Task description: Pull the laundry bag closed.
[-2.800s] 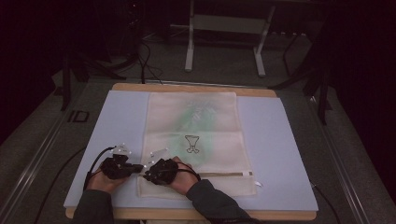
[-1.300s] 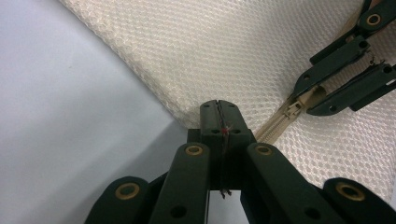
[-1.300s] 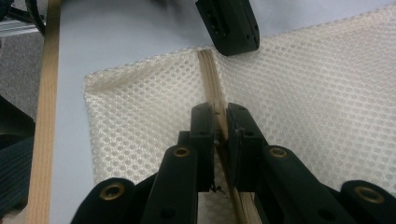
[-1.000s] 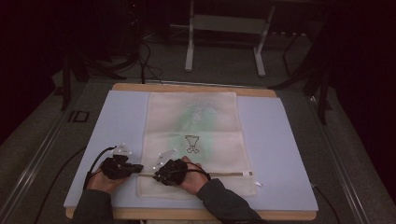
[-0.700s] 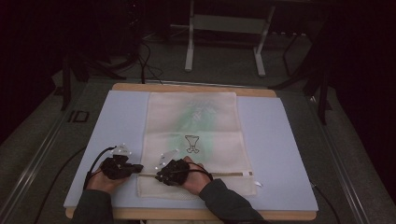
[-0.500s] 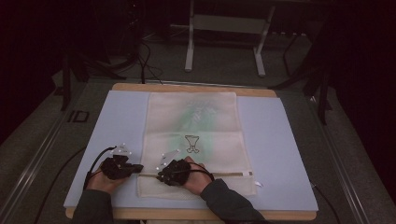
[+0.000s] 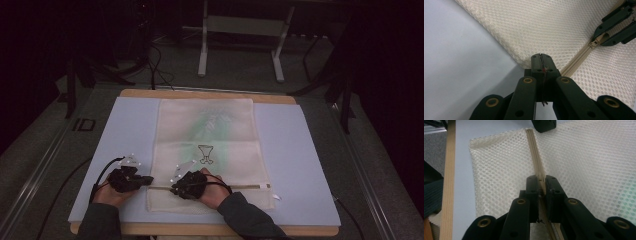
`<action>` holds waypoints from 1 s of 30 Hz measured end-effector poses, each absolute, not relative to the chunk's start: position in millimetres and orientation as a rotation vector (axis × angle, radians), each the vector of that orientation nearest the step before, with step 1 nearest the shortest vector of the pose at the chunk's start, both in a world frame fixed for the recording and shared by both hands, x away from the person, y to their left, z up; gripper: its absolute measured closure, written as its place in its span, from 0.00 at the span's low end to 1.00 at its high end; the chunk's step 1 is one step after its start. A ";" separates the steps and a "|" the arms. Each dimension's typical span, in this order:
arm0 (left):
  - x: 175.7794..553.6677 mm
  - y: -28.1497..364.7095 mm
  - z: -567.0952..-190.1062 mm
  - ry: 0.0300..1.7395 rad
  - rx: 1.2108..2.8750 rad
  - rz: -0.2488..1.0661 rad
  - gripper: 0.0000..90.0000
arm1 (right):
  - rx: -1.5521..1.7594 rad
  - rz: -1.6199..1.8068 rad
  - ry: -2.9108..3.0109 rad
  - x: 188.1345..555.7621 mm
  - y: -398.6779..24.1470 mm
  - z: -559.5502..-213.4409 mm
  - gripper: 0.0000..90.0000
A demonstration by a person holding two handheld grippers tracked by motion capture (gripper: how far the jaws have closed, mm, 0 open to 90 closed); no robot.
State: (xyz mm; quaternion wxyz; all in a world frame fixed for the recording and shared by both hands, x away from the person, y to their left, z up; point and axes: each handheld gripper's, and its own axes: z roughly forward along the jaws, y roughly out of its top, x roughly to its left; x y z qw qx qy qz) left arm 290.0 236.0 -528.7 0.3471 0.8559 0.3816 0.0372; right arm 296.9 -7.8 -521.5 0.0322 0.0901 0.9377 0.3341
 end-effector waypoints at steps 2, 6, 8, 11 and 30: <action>289.9 235.9 -528.7 0.990 2.219 0.097 1.00 | 0.268 1.026 2.888 297.4 -9.1 -521.5 0.91; 290.0 236.0 -528.8 0.989 2.219 0.096 1.00 | 0.278 1.022 2.891 297.5 -12.3 -521.0 0.91; 290.0 236.0 -528.8 0.989 2.219 0.096 1.00 | 0.276 1.018 2.891 297.7 -13.7 -520.9 0.91; 289.9 235.9 -528.7 0.990 2.220 0.097 1.00 | 0.276 1.012 2.893 297.6 -15.5 -520.2 0.91; 290.0 235.9 -528.7 0.991 2.220 0.096 1.00 | 0.284 0.998 2.895 298.6 -28.3 -519.5 0.91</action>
